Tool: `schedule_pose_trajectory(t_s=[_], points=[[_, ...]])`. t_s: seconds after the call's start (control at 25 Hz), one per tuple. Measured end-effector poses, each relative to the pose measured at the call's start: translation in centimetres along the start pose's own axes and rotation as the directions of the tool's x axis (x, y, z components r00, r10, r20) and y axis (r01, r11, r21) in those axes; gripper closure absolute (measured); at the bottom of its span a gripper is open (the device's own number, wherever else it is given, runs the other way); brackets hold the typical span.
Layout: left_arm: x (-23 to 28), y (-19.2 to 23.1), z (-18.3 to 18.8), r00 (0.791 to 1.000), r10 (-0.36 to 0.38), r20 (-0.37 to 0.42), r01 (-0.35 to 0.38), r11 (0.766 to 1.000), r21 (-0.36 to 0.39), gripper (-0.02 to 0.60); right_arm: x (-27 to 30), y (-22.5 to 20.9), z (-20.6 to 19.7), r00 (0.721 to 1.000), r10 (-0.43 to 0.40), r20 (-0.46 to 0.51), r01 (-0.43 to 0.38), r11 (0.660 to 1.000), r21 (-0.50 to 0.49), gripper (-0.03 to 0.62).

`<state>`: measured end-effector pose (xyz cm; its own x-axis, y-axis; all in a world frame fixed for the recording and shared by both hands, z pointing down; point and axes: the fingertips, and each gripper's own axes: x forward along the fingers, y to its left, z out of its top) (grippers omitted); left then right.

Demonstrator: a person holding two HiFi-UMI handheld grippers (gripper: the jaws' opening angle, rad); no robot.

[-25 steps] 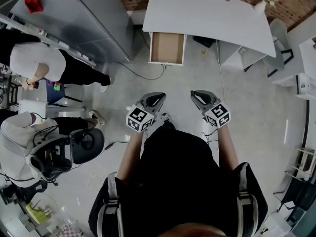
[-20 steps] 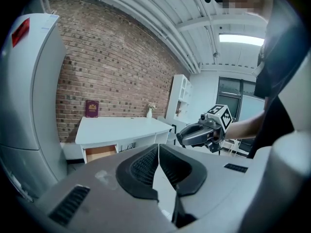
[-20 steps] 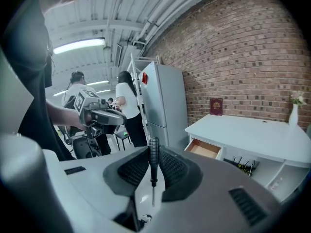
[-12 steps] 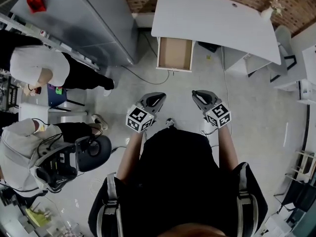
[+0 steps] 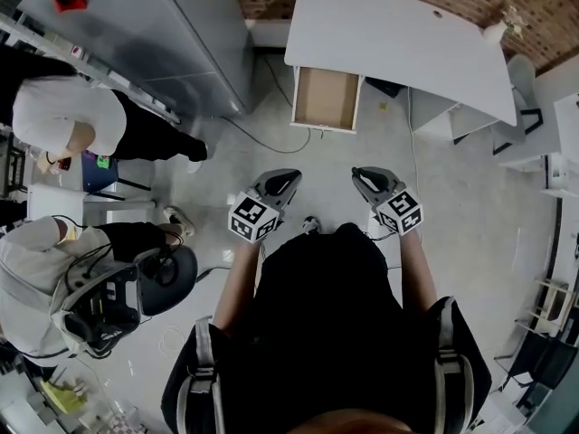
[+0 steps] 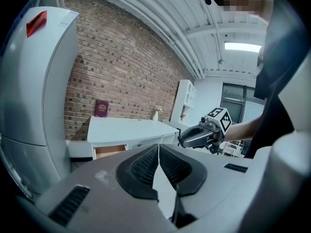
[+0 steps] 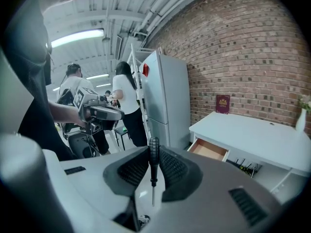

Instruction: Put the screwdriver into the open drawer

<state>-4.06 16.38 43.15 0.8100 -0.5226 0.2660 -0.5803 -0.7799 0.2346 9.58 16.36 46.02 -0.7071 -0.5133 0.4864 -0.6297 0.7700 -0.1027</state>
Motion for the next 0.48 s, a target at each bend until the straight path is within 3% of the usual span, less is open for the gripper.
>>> schedule_pose_trajectory(t_s=[0.48], points=[[-1.0, 1.1, 0.5, 0.999, 0.025, 0.021, -0.025, 1.000, -0.007, 0.565, 1.2, -0.1, 0.9, 1.000, 0.018, -0.023, -0.018, 0.999, -0.030, 0.471]])
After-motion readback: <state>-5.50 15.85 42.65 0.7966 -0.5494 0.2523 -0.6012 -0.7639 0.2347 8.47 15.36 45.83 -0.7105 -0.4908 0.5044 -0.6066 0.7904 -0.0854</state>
